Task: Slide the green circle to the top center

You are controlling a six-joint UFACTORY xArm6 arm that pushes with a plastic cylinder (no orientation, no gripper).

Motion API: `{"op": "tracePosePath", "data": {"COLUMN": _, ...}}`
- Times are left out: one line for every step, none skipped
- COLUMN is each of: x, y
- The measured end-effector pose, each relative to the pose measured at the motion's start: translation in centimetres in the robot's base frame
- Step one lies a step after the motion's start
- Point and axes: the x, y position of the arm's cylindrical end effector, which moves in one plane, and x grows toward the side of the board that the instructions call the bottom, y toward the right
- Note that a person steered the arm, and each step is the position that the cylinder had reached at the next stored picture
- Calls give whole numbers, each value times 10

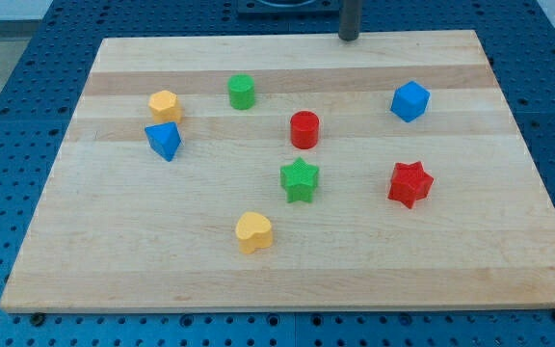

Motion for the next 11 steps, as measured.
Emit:
{"op": "tracePosePath", "data": {"x": 1, "y": 3}}
{"op": "tracePosePath", "data": {"x": 41, "y": 13}}
{"op": "tracePosePath", "data": {"x": 78, "y": 13}}
{"op": "tracePosePath", "data": {"x": 116, "y": -35}}
{"op": "tracePosePath", "data": {"x": 155, "y": -97}}
{"op": "tracePosePath", "data": {"x": 159, "y": -101}}
{"op": "tracePosePath", "data": {"x": 159, "y": -118}}
{"op": "tracePosePath", "data": {"x": 159, "y": -118}}
{"op": "tracePosePath", "data": {"x": 168, "y": -138}}
{"op": "tracePosePath", "data": {"x": 168, "y": -145}}
{"op": "tracePosePath", "data": {"x": 168, "y": -161}}
